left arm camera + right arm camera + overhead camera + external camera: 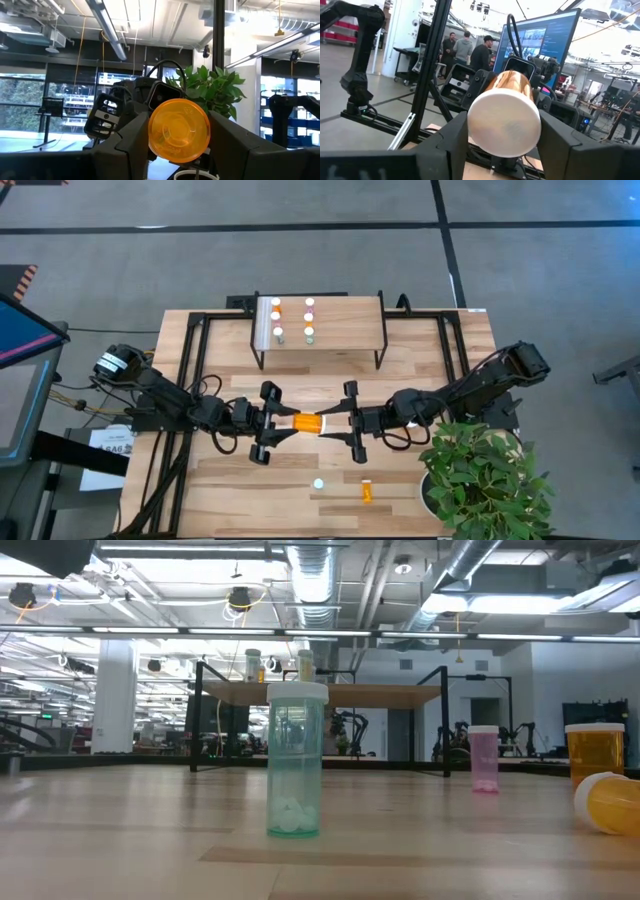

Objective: Pick and place medicine bottles onto shelf by color
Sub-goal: Put the bottom large orange pill bottle on the shelf

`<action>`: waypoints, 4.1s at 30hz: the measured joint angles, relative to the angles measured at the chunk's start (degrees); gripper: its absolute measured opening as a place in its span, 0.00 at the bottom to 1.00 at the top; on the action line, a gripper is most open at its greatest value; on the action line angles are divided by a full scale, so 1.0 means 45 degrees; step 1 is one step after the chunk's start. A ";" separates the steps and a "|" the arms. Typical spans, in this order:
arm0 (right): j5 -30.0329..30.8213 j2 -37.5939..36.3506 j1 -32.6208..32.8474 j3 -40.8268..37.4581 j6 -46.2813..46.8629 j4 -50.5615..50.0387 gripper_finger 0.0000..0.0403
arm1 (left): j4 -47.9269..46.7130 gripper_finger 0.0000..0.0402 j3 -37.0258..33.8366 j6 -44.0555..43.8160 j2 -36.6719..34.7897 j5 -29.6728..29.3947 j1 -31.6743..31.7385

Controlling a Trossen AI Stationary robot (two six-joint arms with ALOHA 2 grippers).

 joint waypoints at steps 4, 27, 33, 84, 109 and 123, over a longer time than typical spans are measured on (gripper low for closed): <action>0.0042 0.0000 0.0000 0.0000 0.0105 -0.0033 0.55 | -0.0131 0.39 0.0000 -0.0174 0.0000 -0.0030 0.0000; 0.3062 -0.2764 -0.0788 0.0010 0.1163 -0.5129 0.52 | -0.1028 0.59 0.0000 0.1546 0.0000 -0.4382 -0.0019; 0.2851 -0.4301 -0.2818 0.0019 0.3004 -0.8262 0.53 | -0.2849 0.59 0.0000 0.1682 0.0000 -0.6474 -0.0019; -0.4700 0.7145 -1.2281 1.7437 0.4124 -2.7991 0.55 | -1.0501 0.59 0.0000 -0.3996 -0.0005 -0.3555 0.1972; -0.4090 0.7145 -1.2209 1.7437 0.3108 -2.7736 0.57 | -1.0494 0.59 0.0000 -0.4093 -0.0005 -0.3123 0.1972; -0.4091 0.7145 -1.1991 1.7437 0.2773 -2.7578 0.57 | -1.0494 0.59 0.0000 -0.4209 -0.0005 -0.3104 0.1972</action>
